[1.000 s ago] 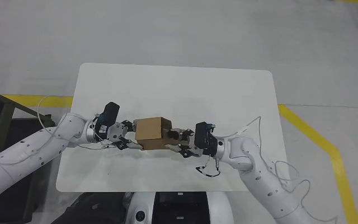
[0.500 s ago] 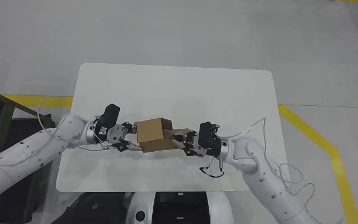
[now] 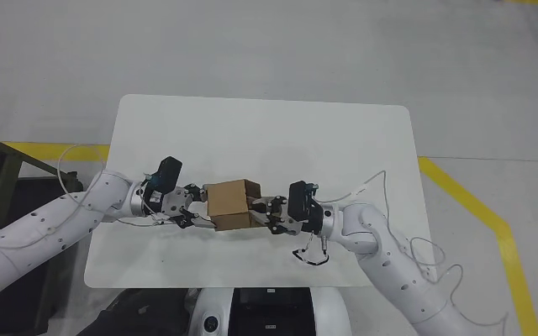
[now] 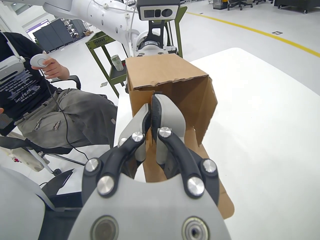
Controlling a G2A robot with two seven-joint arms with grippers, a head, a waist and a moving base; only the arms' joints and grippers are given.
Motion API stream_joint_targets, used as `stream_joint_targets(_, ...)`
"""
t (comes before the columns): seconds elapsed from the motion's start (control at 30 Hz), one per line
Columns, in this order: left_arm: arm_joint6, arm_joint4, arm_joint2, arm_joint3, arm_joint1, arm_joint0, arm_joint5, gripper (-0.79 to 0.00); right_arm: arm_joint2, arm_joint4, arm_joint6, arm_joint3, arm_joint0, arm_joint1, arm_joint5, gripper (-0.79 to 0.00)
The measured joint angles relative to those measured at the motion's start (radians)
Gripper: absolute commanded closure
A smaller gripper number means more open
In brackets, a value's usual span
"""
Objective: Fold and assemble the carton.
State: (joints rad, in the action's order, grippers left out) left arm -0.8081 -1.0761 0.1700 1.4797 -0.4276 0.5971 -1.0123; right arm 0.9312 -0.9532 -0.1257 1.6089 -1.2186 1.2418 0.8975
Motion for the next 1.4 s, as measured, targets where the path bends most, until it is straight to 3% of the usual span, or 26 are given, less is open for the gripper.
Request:
stream_joint_targets(0.23,0.0,-0.007,0.0,-0.001,-0.002,-0.001,0.0,-0.148,-0.024,0.003,-0.009,0.003,0.009,0.002,-0.001,-0.123)
stream_joint_targets(0.63,0.0,-0.01,0.0,0.003,-0.003,-0.002,0.0,-0.139,-0.044,0.009,-0.007,-0.003,0.02,0.003,-0.002,-0.126)
stream_joint_targets(1.4,0.0,-0.015,0.0,0.011,-0.007,-0.002,0.0,-0.052,0.004,0.023,-0.008,0.013,-0.007,-0.017,-0.006,-0.274)
